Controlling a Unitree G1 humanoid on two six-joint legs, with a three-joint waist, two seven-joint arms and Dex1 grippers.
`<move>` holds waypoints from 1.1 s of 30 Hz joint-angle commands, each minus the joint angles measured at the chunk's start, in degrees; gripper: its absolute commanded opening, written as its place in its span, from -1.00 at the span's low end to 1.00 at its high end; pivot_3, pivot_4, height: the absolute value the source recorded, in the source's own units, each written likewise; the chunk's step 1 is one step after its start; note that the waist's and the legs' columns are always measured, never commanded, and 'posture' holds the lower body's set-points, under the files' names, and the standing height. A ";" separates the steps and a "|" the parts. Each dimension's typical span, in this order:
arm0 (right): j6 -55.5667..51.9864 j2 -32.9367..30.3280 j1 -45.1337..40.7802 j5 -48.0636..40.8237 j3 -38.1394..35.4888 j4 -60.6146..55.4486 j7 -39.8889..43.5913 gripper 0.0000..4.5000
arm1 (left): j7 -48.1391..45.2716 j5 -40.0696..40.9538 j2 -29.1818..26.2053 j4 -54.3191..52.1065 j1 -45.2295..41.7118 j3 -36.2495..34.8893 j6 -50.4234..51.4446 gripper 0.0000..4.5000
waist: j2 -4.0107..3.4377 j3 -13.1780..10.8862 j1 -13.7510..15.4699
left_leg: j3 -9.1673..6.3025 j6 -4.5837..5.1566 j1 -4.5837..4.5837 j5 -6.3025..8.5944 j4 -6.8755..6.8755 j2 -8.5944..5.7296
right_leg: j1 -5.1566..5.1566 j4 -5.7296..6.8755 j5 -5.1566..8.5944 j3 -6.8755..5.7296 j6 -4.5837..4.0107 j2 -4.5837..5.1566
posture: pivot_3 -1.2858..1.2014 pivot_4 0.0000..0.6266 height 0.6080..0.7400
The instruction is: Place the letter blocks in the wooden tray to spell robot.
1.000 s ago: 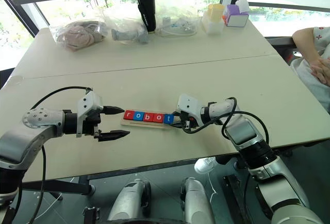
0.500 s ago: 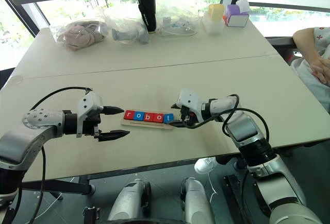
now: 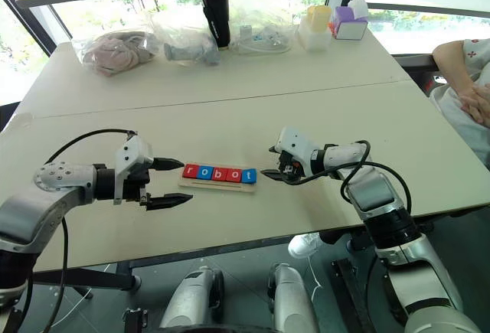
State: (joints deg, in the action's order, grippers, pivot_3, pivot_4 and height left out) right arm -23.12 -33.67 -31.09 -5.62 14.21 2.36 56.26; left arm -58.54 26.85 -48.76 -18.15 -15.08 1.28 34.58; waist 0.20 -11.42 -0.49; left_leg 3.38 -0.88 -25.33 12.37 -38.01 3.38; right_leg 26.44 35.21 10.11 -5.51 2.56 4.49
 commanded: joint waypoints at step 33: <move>-24.83 0.79 17.86 -21.80 -28.03 -27.02 -14.26 0.43 | 8.48 7.90 4.76 -2.21 20.43 -22.19 3.35 1.00 | 0.00 0.02 1.24 | 0.06 -0.22 -0.01 0.13 -0.01 0.14 | -0.05 -0.27 0.01 -0.01 -0.03 0.07 | 0.03 -0.52 1.00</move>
